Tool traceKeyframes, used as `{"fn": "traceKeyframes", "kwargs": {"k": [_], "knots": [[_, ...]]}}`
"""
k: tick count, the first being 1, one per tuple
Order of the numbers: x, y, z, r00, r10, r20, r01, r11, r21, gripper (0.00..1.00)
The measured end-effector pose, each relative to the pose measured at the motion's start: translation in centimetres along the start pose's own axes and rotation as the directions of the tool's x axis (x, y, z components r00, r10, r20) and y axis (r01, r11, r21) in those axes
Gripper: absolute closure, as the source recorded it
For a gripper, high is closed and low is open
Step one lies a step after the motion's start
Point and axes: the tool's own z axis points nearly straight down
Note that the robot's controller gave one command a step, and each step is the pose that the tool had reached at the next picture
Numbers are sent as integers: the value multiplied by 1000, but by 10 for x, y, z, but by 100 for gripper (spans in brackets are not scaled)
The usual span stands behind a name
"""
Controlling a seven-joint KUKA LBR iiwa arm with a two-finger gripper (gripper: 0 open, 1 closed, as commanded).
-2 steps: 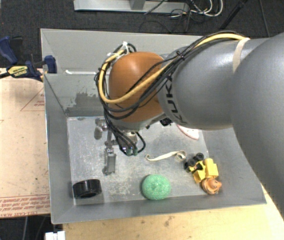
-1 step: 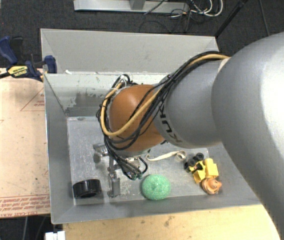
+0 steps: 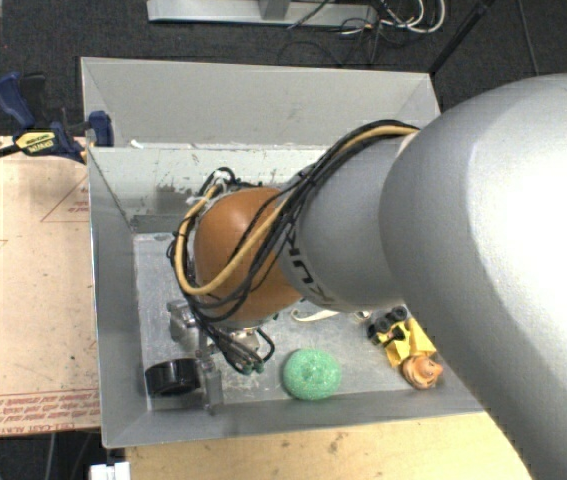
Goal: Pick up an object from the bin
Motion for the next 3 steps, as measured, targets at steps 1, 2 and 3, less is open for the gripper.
{"fn": "traceKeyframes", "kwargs": {"k": [1, 2, 3], "knots": [[3, 18, -5, 996, 91, 5, -91, 996, 2, 100], [3, 18, -5, 996, 91, 5, -91, 996, 2, 100], [-18, 26, -48, 996, 86, 1, -86, 996, 1, 100]]}}
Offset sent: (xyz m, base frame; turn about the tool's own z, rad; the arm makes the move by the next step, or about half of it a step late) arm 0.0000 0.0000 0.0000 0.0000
